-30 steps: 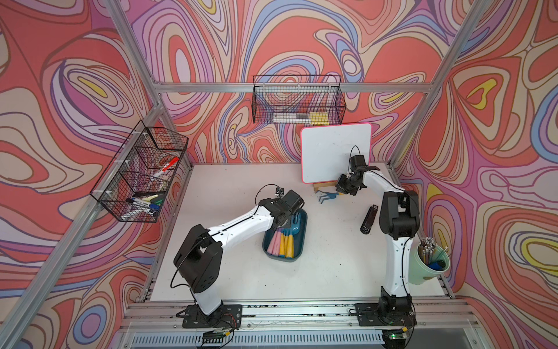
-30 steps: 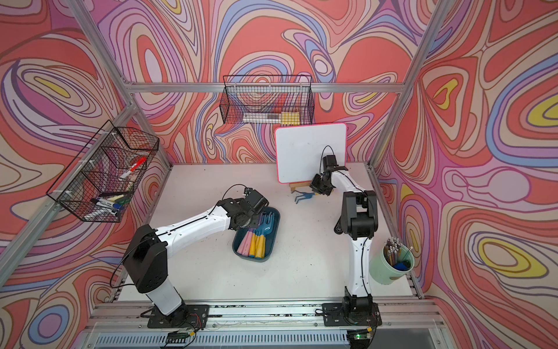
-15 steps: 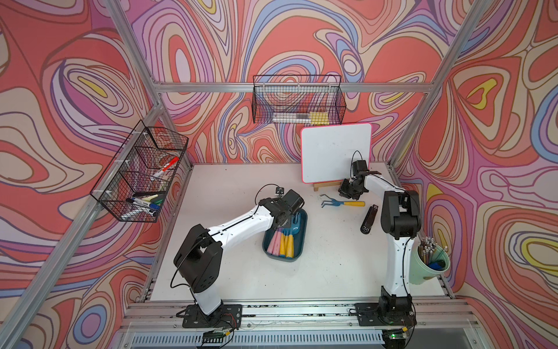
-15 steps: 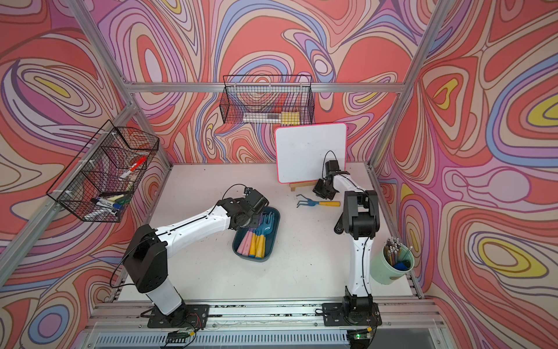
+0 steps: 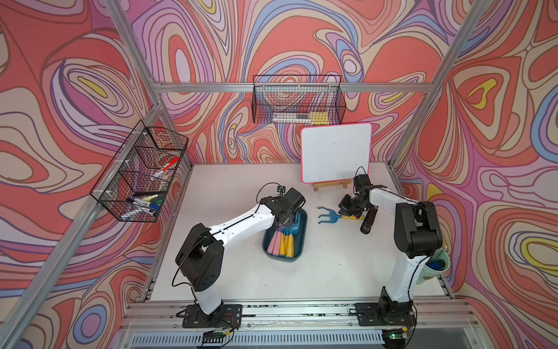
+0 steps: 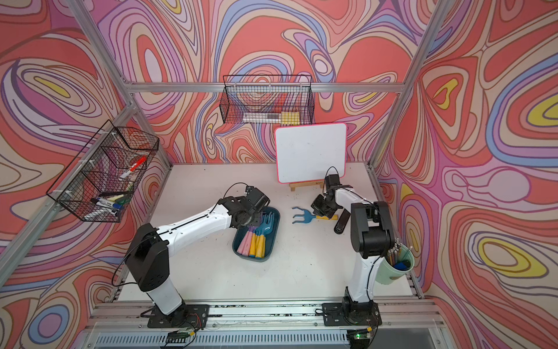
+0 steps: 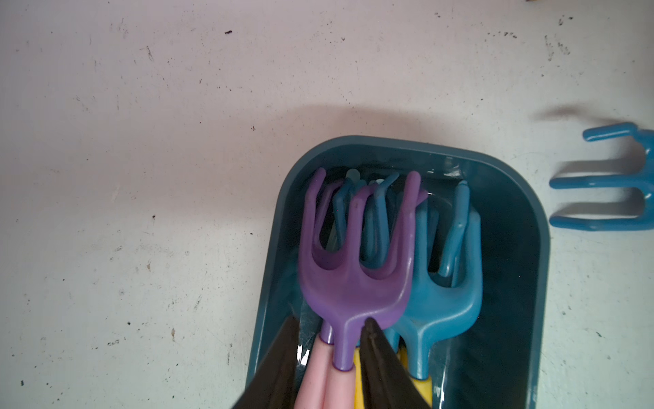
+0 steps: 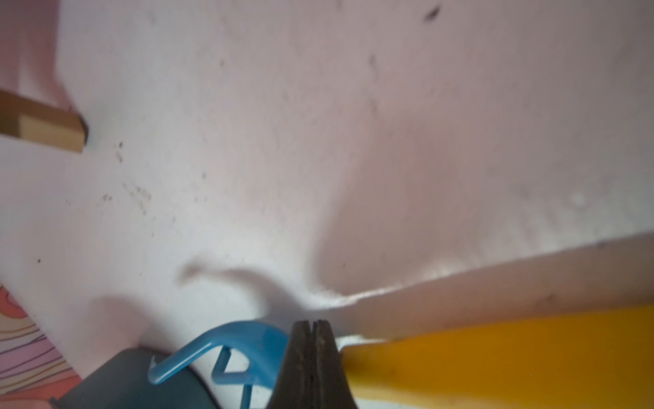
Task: Put the rake into the storage box
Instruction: Pick up the rake at the center of the board.
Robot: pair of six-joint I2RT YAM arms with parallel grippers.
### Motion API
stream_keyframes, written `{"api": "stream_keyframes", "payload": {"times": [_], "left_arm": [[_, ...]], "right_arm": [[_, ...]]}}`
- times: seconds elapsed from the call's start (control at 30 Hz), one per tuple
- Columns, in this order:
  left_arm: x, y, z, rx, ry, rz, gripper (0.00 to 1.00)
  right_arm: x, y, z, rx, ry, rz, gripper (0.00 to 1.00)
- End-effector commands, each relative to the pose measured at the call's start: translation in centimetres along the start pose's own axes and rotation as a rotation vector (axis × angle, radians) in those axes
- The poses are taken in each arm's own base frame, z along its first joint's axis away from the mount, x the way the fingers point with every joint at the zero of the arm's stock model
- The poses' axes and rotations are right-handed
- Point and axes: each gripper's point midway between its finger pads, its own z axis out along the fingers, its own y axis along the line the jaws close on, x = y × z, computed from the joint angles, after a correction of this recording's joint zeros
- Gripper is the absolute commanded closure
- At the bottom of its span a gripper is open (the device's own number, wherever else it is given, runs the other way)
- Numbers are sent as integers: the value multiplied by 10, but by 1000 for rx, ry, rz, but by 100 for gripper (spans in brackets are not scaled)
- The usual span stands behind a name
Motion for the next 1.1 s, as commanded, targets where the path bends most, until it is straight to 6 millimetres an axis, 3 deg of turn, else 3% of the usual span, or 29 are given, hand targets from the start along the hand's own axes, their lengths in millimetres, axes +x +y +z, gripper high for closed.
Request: {"api": "stream_keyframes", "payload": {"times": [0.0,0.07,0.13,0.2,0.27,0.37,0.47,0.6,0.73,0.93,1.07], "left_arm": [[-8,-6,4,18,-4,-10,66],[-7,-7,4,21,0,-12,66],[-6,-8,5,23,2,-14,65],[-6,-9,5,27,5,-19,65],[-6,-10,5,31,7,-23,65],[-5,-11,5,35,13,-29,65],[-4,-10,4,38,13,-37,65],[-3,-12,4,48,18,-44,65],[0,-16,6,65,33,-57,65],[-1,-18,6,67,34,-59,65],[-3,-15,4,55,20,-57,65]], "right_arm": [[23,23,-16,-89,36,-54,100],[25,24,-29,-91,8,-101,98],[22,25,-46,-66,-39,-158,88],[18,19,-53,-16,-60,-209,81],[16,16,-54,19,-59,-237,80],[28,19,-47,-5,15,-246,88],[53,27,-40,-22,83,-299,100],[90,23,-17,44,172,-385,100],[112,16,-3,107,205,-449,100],[108,9,10,157,203,-460,100],[92,11,25,191,172,-448,100]]}}
